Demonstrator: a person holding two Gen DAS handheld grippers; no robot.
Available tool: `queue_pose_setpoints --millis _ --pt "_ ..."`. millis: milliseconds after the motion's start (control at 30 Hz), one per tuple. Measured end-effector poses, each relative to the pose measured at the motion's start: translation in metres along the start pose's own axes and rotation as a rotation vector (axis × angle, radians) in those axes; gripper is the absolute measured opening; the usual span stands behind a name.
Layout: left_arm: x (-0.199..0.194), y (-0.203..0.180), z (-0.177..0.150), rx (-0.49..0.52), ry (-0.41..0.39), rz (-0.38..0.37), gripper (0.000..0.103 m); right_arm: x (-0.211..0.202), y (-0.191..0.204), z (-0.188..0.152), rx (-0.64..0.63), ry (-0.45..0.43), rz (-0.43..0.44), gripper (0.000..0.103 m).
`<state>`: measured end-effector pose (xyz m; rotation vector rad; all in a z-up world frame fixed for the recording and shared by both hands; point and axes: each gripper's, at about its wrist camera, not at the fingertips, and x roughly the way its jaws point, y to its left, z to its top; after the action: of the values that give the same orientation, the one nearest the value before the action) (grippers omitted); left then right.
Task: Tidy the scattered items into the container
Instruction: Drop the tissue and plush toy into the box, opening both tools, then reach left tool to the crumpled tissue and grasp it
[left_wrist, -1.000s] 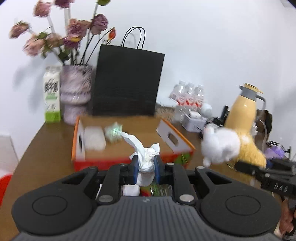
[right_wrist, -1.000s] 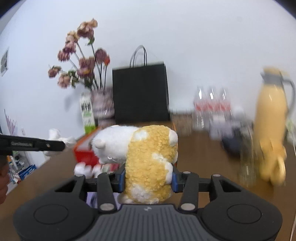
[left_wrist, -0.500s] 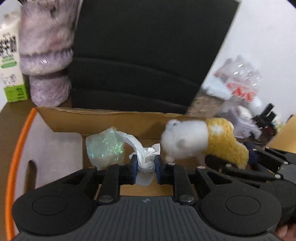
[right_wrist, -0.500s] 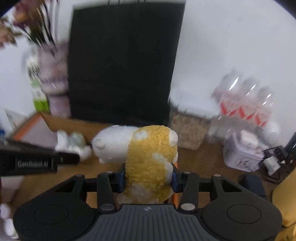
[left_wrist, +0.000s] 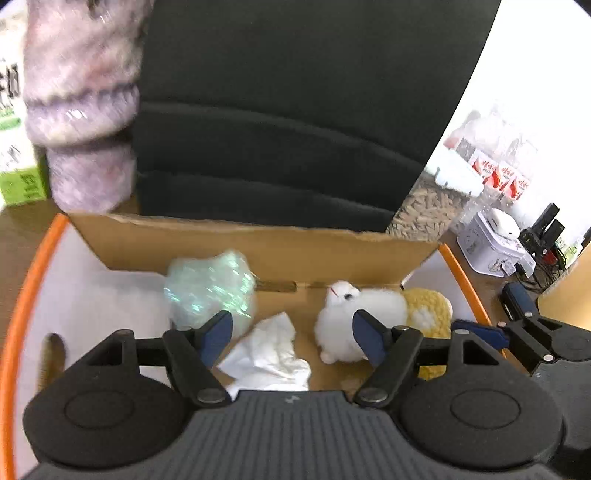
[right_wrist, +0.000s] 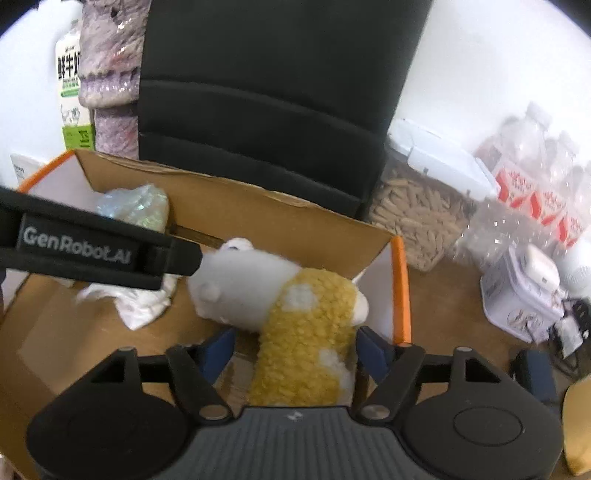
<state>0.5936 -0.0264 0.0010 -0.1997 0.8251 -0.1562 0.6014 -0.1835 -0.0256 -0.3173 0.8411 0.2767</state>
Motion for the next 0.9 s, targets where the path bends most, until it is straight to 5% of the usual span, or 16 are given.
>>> queue_pose_setpoints --millis 267,467,633,900 --pt "-0.085 0.001 0.009 0.001 -0.071 0.064 0.077 -0.082 -0.014 -0.003 0.040 -0.155 -0.020 0.081" --pt "-0.156 -0.002 -0.010 0.027 -0.089 0.114 0.083 -0.153 -0.024 -0.007 0.057 -0.191 -0.010 0.087" --pt "-0.206 -0.004 -0.057 0.050 -0.135 0.150 0.092 -0.198 -0.034 -0.039 0.116 -0.198 0.046 0.091" --pt "-0.271 -0.003 -0.143 0.099 -0.184 0.055 0.096 -0.237 -0.024 -0.133 0.184 -0.188 0.134 0.091"
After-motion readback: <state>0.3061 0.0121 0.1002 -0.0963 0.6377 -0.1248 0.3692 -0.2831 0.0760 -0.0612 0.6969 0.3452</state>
